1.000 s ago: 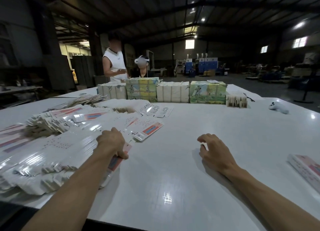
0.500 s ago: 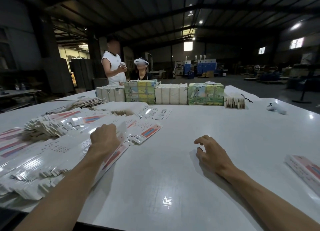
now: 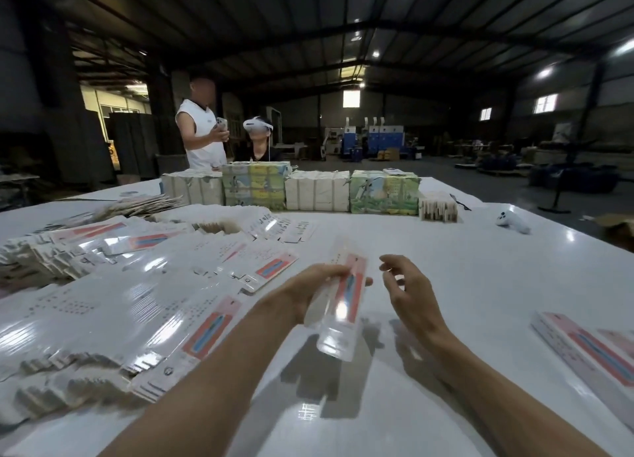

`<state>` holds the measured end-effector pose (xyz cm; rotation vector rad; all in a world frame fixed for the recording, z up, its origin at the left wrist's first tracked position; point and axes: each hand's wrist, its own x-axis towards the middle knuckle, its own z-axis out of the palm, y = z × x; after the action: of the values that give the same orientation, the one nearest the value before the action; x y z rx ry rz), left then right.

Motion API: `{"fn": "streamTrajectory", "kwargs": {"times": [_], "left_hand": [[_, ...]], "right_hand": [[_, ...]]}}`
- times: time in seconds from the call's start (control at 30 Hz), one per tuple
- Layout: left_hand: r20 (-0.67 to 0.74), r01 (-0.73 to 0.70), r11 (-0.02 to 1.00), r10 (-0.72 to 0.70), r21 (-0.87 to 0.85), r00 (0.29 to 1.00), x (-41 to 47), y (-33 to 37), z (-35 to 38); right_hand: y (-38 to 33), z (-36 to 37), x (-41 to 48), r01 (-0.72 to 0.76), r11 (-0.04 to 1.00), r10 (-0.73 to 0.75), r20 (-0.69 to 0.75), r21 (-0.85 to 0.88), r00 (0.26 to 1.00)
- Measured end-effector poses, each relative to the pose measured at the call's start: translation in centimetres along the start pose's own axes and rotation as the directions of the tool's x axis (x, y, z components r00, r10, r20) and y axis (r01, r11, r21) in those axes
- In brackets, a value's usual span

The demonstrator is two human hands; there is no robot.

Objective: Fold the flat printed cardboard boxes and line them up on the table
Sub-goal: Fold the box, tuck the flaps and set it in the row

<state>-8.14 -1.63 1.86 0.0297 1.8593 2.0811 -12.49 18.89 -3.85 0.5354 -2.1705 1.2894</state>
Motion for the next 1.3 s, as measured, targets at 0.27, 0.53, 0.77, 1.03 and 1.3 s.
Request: {"fn": "streamTrajectory", "kwargs": {"times": [0.27, 0.53, 0.77, 1.03, 1.3], "left_hand": [[0.086, -0.086, 0.990, 0.095, -0.111, 0.992, 3.0, -5.3, 3.9], [0.055, -0.143, 0.976, 0.154, -0.162, 0.987, 3.3, -6.0, 2.1], [0.181, -0.081, 0.980, 0.115, -0.184, 0.977, 2.8, -5.7, 2.1], [0.289, -0.092, 0.991, 0.115, -0.094, 0.950, 3.4, -5.5, 1.7], [0.342, -0.144, 0.989, 0.140, -0.016, 0.929, 3.6, -5.2, 1.2]], "right_hand": [[0.1, -1.0, 0.3, -0.033, 0.999, 0.034, 0.100, -0.005, 0.994], [0.1, -1.0, 0.4, 0.091, 0.984, -0.057, 0.208, -0.156, 0.976], [-0.4, -1.6, 1.3, -0.130, 0.988, 0.111, 0.211, 0.078, 0.971], [-1.3, -3.7, 1.6, -0.334, 0.886, 0.193, 0.400, 0.321, 0.896], [-0.8, -3.8, 1.9, -0.384, 0.822, 0.194, 0.428, 0.420, 0.883]]}}
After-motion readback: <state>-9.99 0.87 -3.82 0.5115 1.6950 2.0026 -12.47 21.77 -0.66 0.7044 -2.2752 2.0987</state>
